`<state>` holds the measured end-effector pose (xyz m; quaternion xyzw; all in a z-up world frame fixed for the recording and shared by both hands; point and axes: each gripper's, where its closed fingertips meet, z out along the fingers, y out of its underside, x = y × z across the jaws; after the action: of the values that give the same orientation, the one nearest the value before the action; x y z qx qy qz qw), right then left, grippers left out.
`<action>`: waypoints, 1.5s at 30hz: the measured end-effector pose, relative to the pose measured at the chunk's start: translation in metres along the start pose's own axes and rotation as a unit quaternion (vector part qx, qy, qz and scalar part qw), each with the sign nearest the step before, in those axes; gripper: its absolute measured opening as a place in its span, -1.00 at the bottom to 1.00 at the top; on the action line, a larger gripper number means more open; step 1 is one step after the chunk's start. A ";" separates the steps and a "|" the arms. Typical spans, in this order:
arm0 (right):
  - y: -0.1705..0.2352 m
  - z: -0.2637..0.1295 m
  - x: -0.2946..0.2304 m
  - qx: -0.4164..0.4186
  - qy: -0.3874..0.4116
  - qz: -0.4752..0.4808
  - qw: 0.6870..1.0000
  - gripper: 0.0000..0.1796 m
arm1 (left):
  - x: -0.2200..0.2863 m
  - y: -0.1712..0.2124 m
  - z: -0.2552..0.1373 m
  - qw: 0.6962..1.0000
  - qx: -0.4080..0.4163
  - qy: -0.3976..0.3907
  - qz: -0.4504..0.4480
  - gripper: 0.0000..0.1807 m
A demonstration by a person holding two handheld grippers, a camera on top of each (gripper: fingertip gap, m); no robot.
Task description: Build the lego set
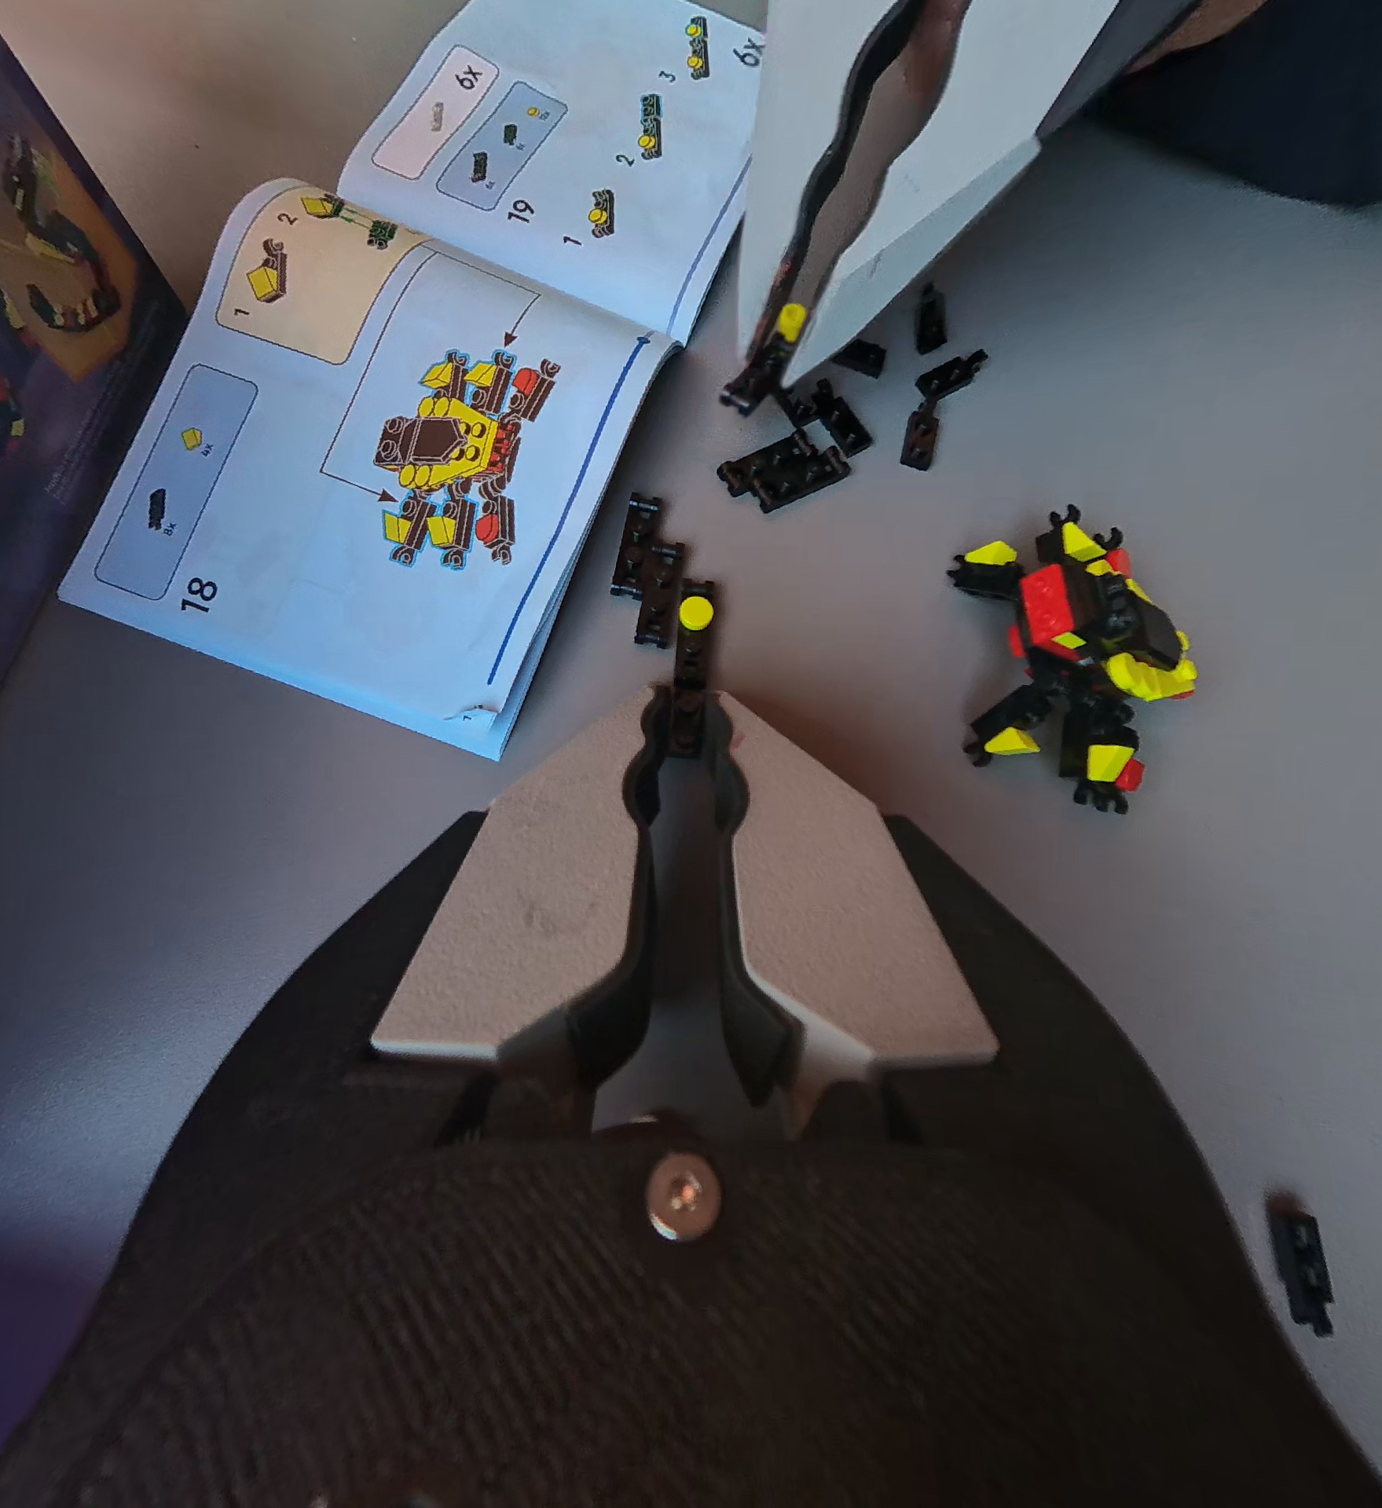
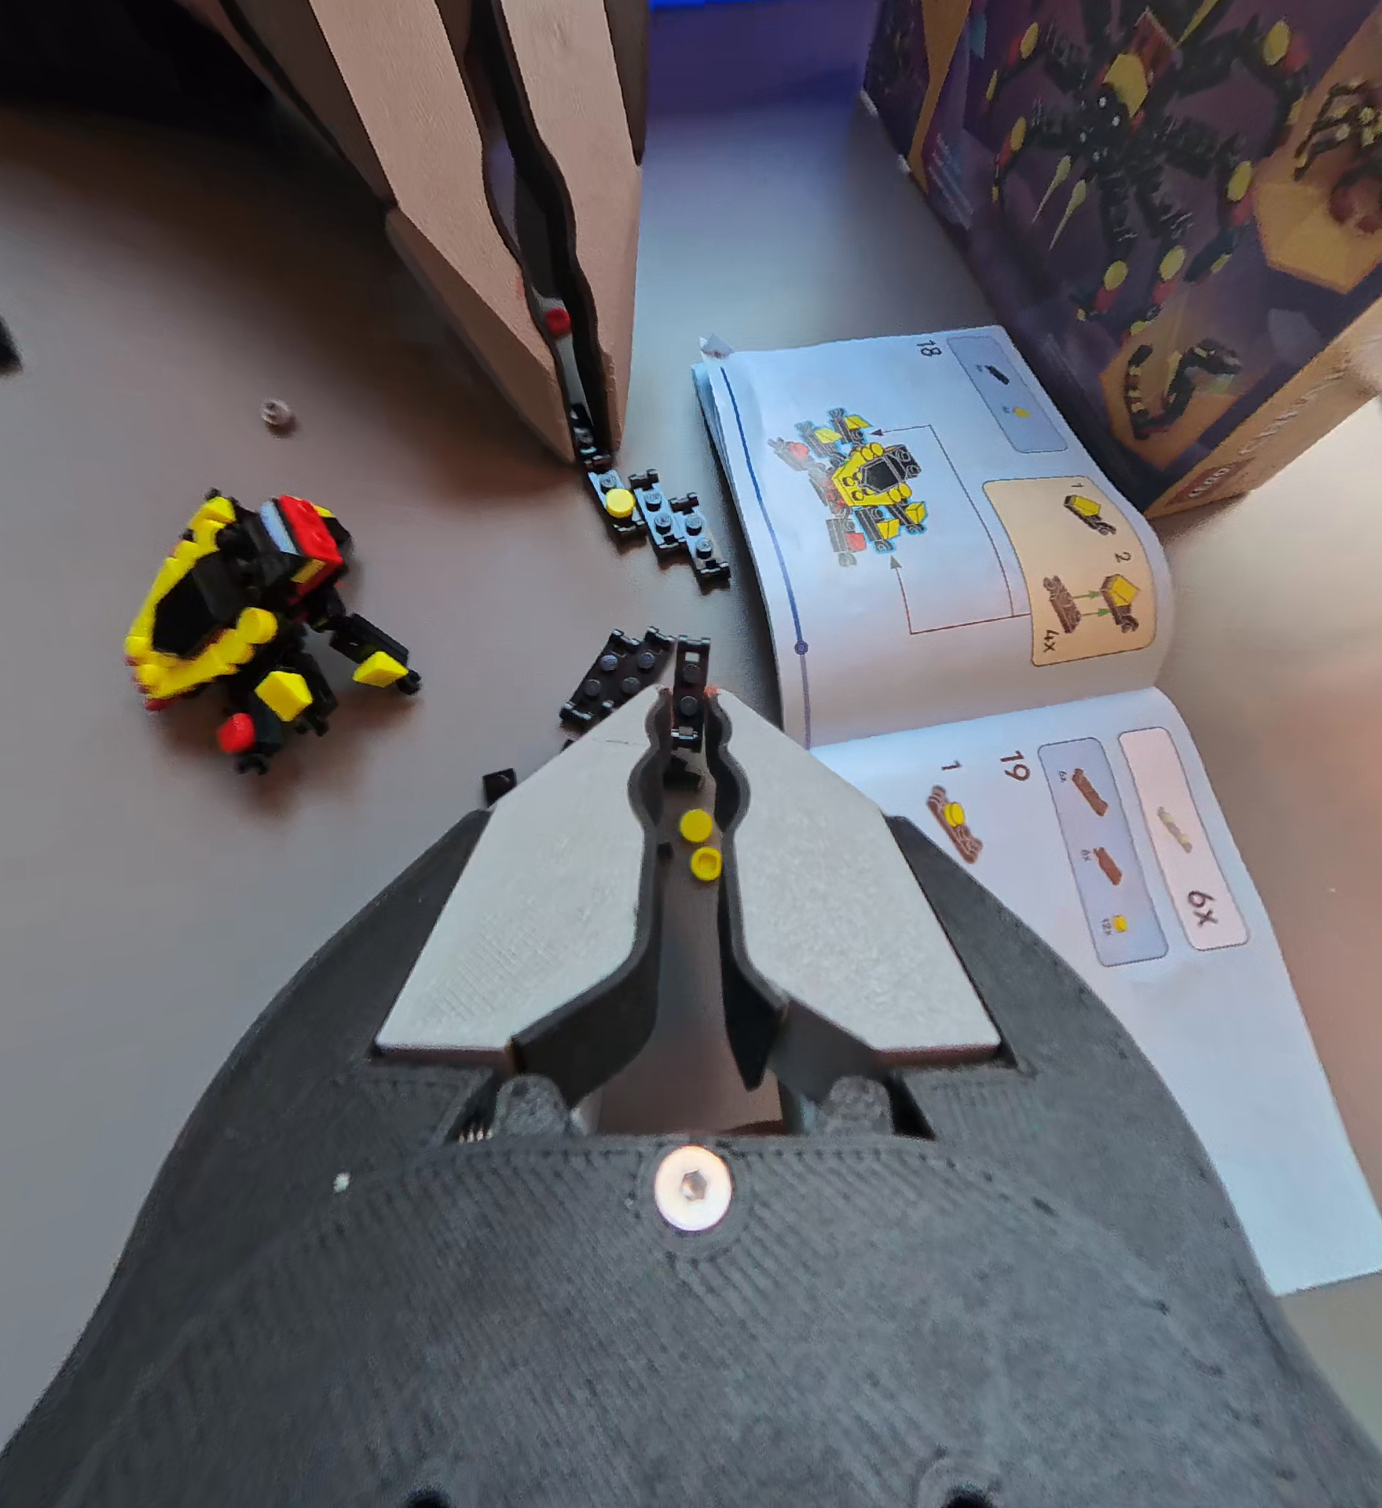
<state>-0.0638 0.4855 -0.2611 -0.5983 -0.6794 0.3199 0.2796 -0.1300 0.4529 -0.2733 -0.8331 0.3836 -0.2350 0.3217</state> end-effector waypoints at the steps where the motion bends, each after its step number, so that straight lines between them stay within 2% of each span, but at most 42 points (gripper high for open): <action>1: 0.001 -0.003 -0.003 -0.001 -0.014 0.002 1.000 -0.95 | 0.000 0.000 0.000 1.000 0.000 -0.001 0.001 -0.94; 6: 0.026 -0.033 -0.001 -0.055 -0.003 -0.047 0.997 -0.95 | 0.000 0.000 0.000 1.000 -0.001 -0.005 0.005 -0.94; 11: 0.041 -0.056 -0.006 -0.068 -0.034 -0.027 0.997 -0.94 | 0.000 0.000 0.000 1.000 0.000 -0.003 0.004 -0.94; 16: 0.051 -0.040 -0.011 -0.097 -0.045 -0.033 0.994 -0.93 | 0.000 0.000 0.000 1.000 0.000 -0.003 0.004 -0.94; 22: 0.037 -0.047 -0.005 -0.054 -0.033 -0.027 0.998 -0.86 | 0.000 0.000 0.000 1.000 0.000 -0.005 0.005 -0.94; 26: 0.024 -0.046 0.016 -0.014 0.016 -0.003 1.000 -0.94 | 0.000 0.000 0.000 1.000 -0.001 -0.005 0.006 -0.94; 36: 0.035 -0.023 0.015 -0.049 0.012 -0.002 0.999 -0.91 | 0.000 0.000 0.000 1.000 -0.001 -0.007 0.008 -0.94; 41: 0.036 -0.024 0.015 -0.053 0.015 -0.008 0.998 -1.00 | 0.001 0.000 0.000 1.000 -0.002 -0.005 0.016 -0.92; 45: 0.037 -0.023 0.014 -0.056 0.013 -0.011 0.998 -1.00 | 0.004 0.000 0.000 1.000 -0.004 -0.002 0.024 -0.85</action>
<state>-0.0247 0.5049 -0.2745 -0.6099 -0.6987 0.2704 0.2584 -0.1270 0.4497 -0.2728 -0.8255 0.4040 -0.2240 0.3243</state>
